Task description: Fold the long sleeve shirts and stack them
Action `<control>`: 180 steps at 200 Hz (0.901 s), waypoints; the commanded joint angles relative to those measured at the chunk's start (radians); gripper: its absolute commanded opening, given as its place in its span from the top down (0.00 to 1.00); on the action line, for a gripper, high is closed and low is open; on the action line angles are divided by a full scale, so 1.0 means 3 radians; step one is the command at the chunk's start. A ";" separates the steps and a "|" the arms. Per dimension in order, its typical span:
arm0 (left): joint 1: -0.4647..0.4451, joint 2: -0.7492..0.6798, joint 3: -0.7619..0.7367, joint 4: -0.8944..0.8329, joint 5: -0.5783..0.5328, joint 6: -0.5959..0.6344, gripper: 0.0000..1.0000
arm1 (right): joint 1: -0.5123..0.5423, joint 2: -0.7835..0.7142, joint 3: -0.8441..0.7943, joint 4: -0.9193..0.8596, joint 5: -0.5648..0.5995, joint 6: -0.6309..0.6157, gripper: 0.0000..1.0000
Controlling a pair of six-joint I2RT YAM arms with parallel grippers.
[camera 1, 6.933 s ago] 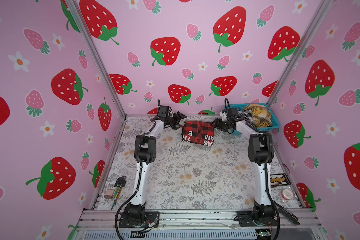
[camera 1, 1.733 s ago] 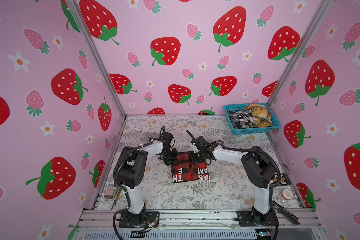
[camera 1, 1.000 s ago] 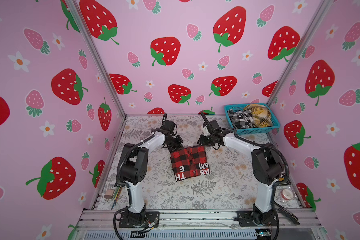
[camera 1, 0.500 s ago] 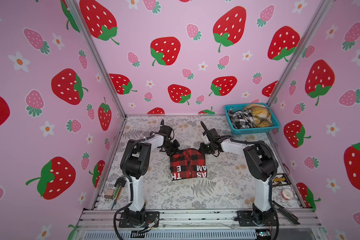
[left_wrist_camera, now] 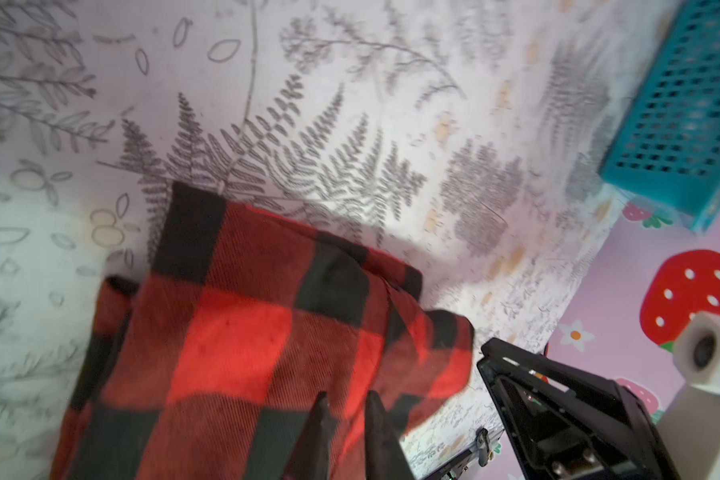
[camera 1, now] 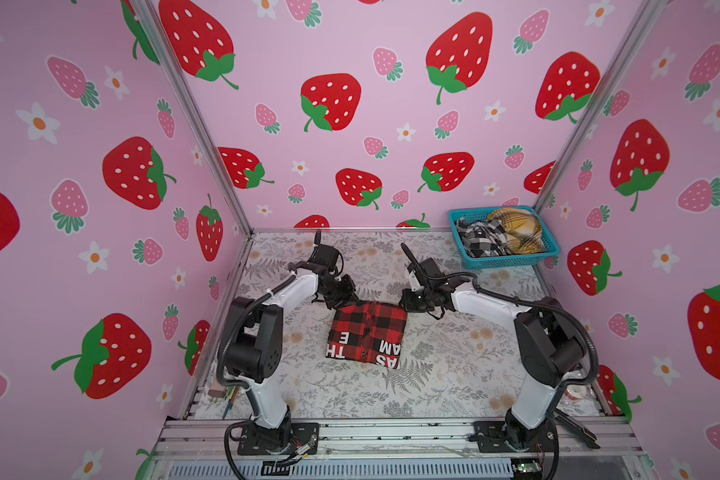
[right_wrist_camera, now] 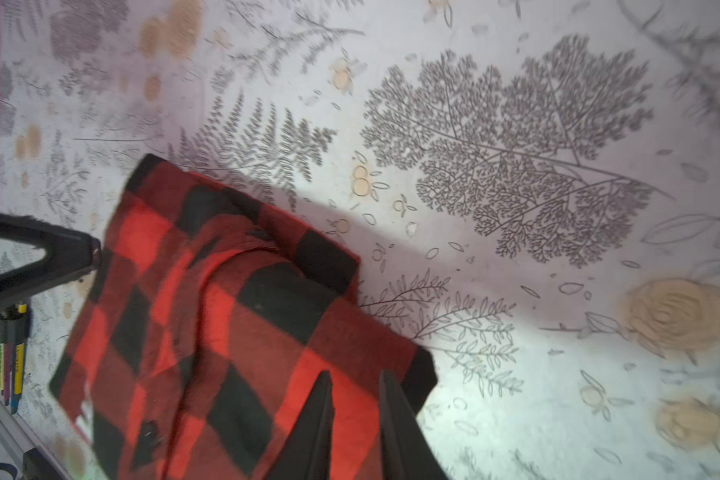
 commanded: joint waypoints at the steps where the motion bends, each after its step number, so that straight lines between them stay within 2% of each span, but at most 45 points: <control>1: -0.0091 -0.0344 -0.0345 -0.0219 -0.0067 0.0028 0.86 | 0.0227 -0.0205 0.0052 -0.0294 0.0319 0.0020 0.75; 34: -0.0098 -0.0739 -0.0952 0.0042 0.0085 -0.0131 0.92 | 0.0620 -0.0348 -0.0022 -0.0298 0.0421 0.0170 0.73; 52: -0.0058 -0.0770 -0.1116 0.0042 0.0026 -0.0108 0.93 | 0.0825 -0.0311 -0.0067 -0.0165 0.0310 0.0270 0.73; 56: -0.0039 -0.0767 -0.1160 0.0066 0.0027 -0.0107 0.98 | 0.0865 -0.0284 -0.0064 -0.0144 0.0289 0.0289 0.73; 76: 0.0059 -0.0681 -0.1302 0.0204 0.0035 -0.0121 1.00 | 0.1009 -0.0093 -0.0023 -0.0071 0.0188 0.0368 0.73; 137: 0.0135 -0.0291 -0.1560 0.0513 0.0105 -0.0131 1.00 | 0.0978 0.0553 -0.0034 0.0033 0.0001 0.0488 0.76; 180: 0.0140 -0.0383 -0.1783 0.0615 0.0142 -0.0159 1.00 | 0.0842 0.0511 -0.0197 0.0100 0.0038 0.0538 0.77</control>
